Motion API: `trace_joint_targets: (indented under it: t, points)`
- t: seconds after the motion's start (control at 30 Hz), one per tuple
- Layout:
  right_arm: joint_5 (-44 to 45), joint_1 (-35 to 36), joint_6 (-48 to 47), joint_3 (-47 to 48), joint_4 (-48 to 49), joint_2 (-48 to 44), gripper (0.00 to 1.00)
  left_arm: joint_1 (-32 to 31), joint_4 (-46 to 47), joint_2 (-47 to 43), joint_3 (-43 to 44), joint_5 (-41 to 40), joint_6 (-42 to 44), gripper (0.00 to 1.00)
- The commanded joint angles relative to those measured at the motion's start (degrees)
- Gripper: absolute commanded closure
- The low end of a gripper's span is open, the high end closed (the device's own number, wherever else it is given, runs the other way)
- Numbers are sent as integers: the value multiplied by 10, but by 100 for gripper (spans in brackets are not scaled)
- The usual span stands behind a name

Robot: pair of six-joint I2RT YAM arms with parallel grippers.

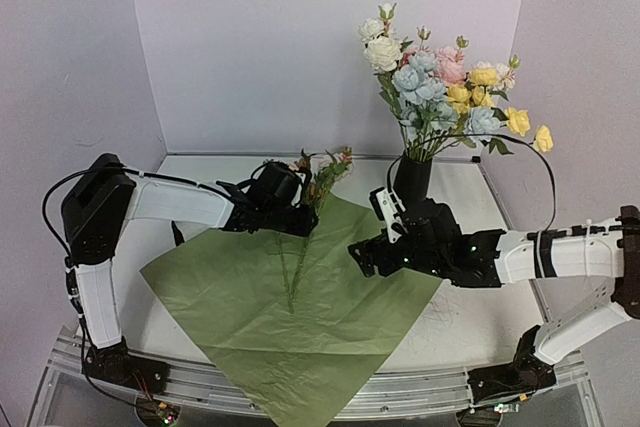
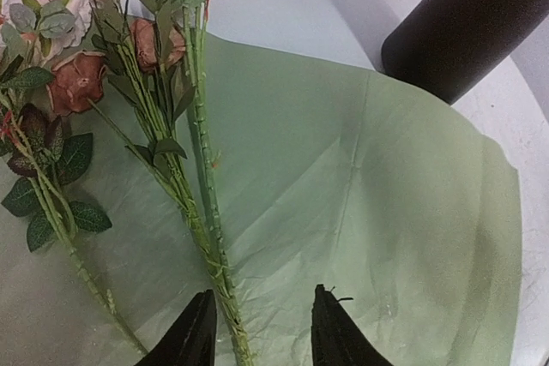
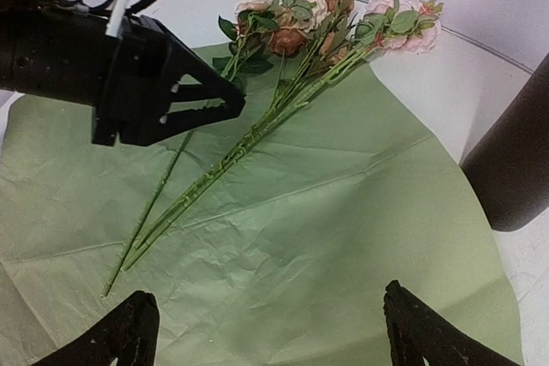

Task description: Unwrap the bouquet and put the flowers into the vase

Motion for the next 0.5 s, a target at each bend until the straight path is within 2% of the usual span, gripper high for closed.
trace_joint_targets:
  t: [0.0,0.13,0.23,0.47]
  points:
    - [-3,12,19,9,12,6,10,3,-36,36,50,-16,5,65]
    - [0,20,23,13,12,16,10,8,-49,68,74,-14,0,67]
    - [-1,24,25,15,15,20,11,23,-63,91,92,5,-15,78]
    - [-1,26,26,19,19,24,11,40,-66,114,109,19,-20,69]
